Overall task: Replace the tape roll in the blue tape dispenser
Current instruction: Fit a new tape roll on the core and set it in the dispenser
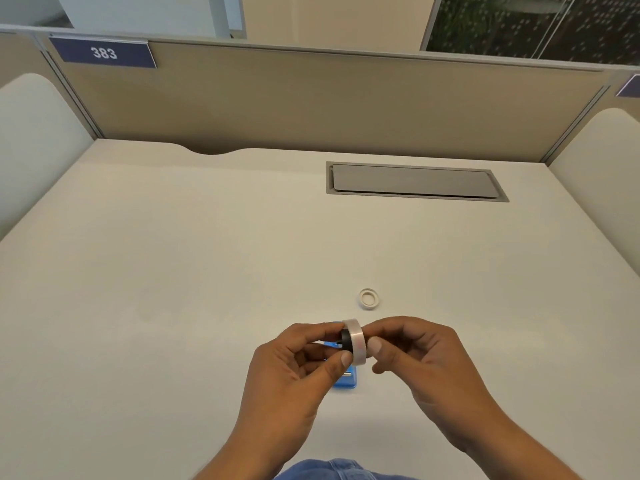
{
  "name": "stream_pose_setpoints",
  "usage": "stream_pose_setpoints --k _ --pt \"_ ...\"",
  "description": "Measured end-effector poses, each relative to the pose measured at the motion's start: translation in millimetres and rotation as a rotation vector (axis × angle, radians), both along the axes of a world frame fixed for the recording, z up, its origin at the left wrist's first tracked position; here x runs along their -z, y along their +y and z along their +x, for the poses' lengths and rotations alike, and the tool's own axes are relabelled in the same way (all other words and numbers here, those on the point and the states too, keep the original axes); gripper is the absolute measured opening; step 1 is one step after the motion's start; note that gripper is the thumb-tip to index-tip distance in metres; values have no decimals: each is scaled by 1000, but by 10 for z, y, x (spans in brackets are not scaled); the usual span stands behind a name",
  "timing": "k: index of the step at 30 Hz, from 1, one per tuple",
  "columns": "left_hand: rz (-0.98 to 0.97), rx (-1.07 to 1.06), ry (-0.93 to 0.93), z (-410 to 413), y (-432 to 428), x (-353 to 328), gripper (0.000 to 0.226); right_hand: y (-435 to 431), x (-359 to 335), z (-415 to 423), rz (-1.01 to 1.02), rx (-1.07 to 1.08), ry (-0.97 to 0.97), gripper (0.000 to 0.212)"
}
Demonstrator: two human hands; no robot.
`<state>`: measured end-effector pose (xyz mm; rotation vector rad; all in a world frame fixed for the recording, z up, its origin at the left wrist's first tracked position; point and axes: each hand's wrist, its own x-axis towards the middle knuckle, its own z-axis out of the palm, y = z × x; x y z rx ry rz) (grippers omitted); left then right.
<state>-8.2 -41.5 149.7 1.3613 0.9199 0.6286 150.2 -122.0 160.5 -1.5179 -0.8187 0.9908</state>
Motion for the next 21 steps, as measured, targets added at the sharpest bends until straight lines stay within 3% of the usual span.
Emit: stream_pose_setpoints --k 13,21 --pt "-71 47 -4 7 83 88 26 60 78 62 -88 53 -96 13" --pt "-7 51 140 75 196 335 19 118 310 105 -162 4 -193 14"
